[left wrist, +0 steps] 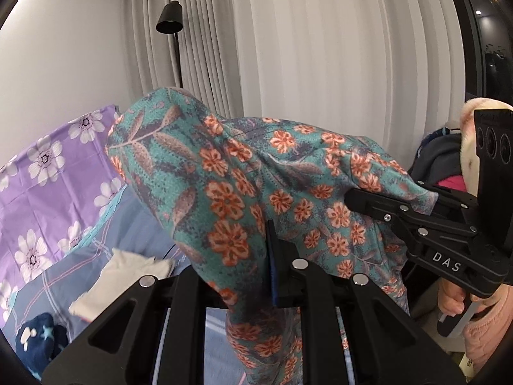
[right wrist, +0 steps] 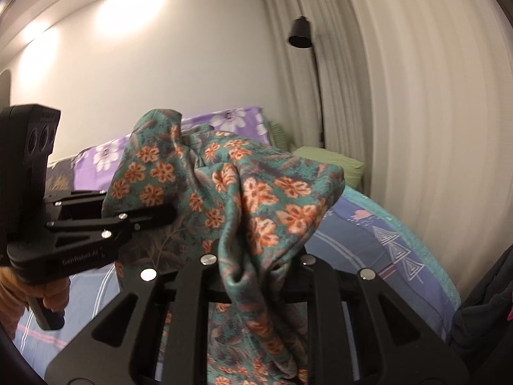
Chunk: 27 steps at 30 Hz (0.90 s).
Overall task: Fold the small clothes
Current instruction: 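Carry the held shirt with the left gripper beside the folded clothes stack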
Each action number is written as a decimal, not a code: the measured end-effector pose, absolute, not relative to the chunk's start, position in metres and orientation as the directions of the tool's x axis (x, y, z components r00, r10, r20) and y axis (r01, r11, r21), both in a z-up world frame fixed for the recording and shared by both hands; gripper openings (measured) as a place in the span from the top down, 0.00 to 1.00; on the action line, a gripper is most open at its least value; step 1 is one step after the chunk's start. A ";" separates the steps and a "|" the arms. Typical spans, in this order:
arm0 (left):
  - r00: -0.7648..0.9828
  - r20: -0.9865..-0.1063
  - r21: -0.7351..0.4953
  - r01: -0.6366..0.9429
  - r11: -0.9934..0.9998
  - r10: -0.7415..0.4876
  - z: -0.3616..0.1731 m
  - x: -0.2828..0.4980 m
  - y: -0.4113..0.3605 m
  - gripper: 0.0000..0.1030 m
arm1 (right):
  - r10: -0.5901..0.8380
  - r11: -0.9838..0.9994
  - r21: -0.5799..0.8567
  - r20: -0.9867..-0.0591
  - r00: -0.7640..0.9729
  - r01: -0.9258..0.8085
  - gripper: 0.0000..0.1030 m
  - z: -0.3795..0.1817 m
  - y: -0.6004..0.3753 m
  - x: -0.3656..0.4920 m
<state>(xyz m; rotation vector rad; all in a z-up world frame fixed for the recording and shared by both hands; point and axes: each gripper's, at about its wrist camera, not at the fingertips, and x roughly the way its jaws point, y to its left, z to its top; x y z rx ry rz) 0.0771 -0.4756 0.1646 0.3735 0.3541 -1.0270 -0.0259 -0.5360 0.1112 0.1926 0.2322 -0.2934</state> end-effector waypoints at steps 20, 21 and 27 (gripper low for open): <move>0.593 -0.564 0.224 0.780 0.584 -0.575 0.123 0.174 -0.582 0.58 | -0.389 0.869 0.117 -0.439 0.810 0.480 0.65 0.087 -0.623 0.103; 0.641 -0.570 0.275 0.738 0.617 -0.513 0.114 0.181 -0.584 0.51 | -0.488 0.817 0.038 -0.484 0.726 0.575 0.53 0.077 -0.630 0.117; 0.600 -0.634 0.211 0.742 0.637 -0.489 0.064 0.197 -0.546 0.45 | -0.469 0.788 0.060 -0.585 0.661 0.612 0.50 0.018 -0.627 0.115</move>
